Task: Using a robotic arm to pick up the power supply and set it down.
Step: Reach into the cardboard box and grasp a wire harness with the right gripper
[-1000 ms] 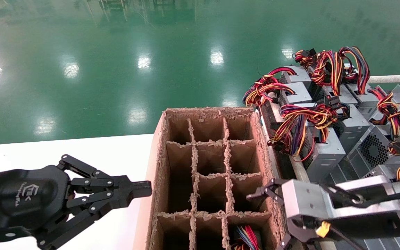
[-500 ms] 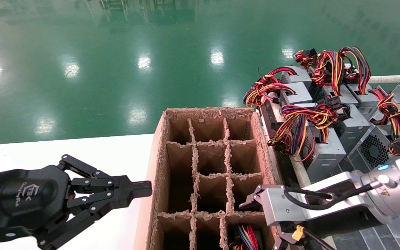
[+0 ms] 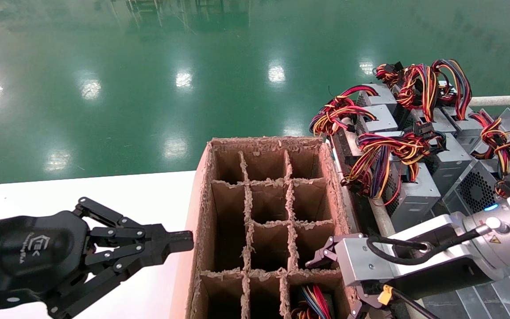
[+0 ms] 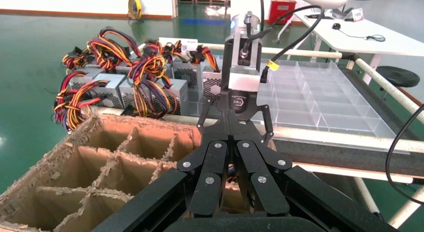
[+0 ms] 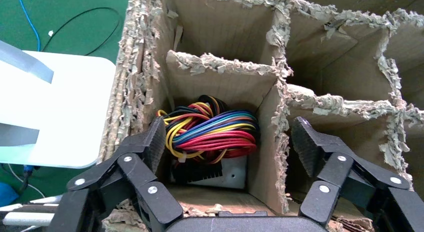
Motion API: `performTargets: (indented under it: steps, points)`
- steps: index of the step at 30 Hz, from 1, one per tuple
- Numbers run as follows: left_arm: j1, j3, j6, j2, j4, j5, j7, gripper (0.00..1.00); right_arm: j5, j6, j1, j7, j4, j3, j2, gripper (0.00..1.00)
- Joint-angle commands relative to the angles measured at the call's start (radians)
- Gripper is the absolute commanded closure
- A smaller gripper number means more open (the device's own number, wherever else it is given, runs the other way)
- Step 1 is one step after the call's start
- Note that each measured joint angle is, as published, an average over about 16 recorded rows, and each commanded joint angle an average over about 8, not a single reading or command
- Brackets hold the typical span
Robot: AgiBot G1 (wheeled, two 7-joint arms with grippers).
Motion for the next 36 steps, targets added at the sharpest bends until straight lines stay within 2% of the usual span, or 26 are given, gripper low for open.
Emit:
performTargets:
  steps: [1, 19, 28, 36]
  points:
    - [0.0, 0.0, 0.0, 0.0, 0.0, 0.0, 0.0, 1.0, 0.007, 0.001, 0.004, -0.004, 0.001, -0.007, 0.003, 1.0]
    - [0.0, 0.0, 0.0, 0.0, 0.0, 0.0, 0.0, 1.0, 0.022, 0.008, 0.046, -0.043, -0.053, -0.065, -0.012, 1.0]
    - [0.0, 0.0, 0.0, 0.0, 0.0, 0.0, 0.0, 1.0, 0.047, 0.002, 0.061, -0.035, -0.031, -0.092, 0.002, 1.0]
    - [0.0, 0.0, 0.0, 0.0, 0.0, 0.0, 0.0, 1.0, 0.053, 0.034, 0.075, -0.047, -0.015, -0.092, 0.021, 1.0]
